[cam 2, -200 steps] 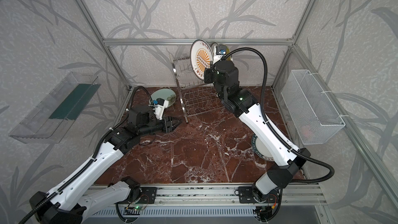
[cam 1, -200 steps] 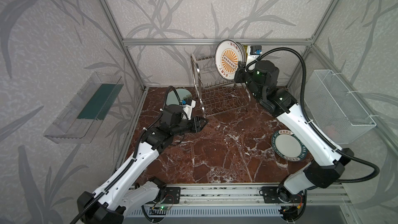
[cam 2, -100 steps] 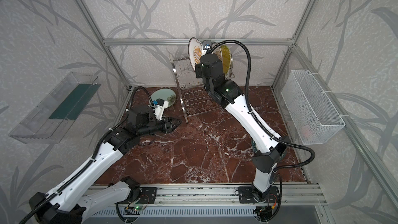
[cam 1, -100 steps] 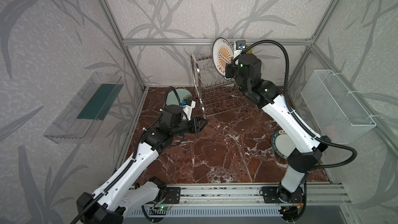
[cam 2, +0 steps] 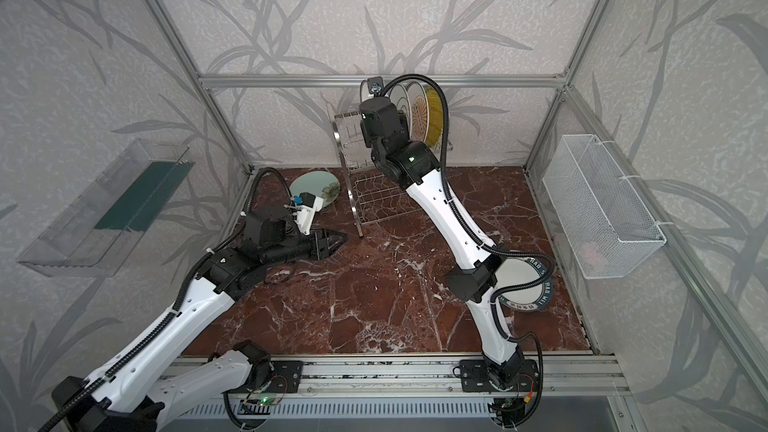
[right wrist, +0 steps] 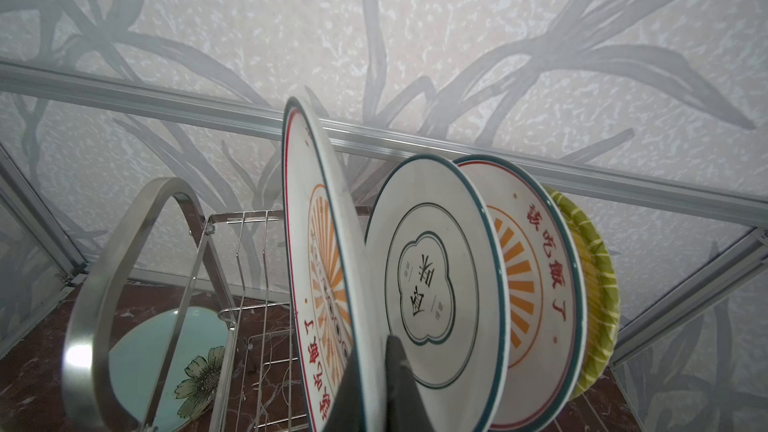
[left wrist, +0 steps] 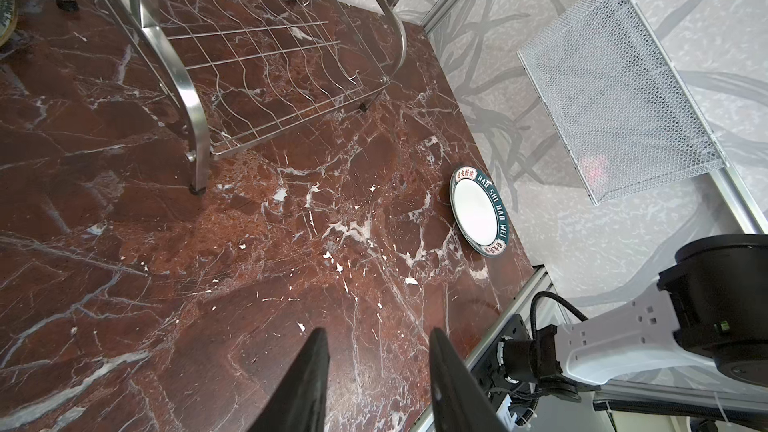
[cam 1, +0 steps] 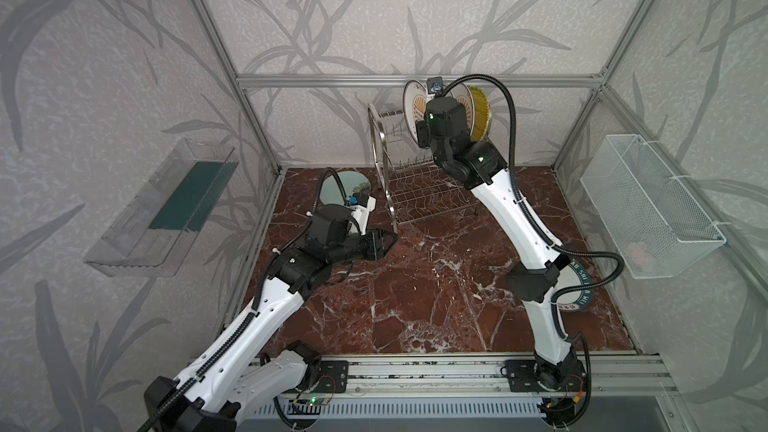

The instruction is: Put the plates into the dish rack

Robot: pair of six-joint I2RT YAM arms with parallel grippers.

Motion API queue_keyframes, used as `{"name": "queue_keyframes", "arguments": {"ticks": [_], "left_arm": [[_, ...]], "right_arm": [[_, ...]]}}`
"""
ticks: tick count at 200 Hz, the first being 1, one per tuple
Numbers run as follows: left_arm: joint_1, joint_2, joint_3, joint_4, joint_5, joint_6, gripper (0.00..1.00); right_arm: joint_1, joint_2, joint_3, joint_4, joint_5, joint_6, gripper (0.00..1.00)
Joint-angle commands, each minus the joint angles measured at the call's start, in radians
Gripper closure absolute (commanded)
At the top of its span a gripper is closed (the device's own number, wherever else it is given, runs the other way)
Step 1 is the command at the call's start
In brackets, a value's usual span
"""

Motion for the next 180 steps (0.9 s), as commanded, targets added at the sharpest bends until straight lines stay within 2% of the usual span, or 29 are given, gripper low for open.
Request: {"name": "queue_keyframes", "arguments": {"ticks": [1,62,180], "left_arm": [[0.003,-0.014,-0.005,-0.019,-0.017,0.021,0.61],[0.003,-0.021,-0.003,-0.034,-0.033,0.033,0.61],[0.004,-0.016,-0.001,-0.047,-0.055,0.058,0.62]], "right_arm": [[0.004,0.005,0.039,0.013,0.055,-0.025,1.0],[0.0,0.041,0.038,0.04,0.07,-0.056,1.0],[-0.025,0.098,0.062,0.03,0.066,-0.042,1.0]]}}
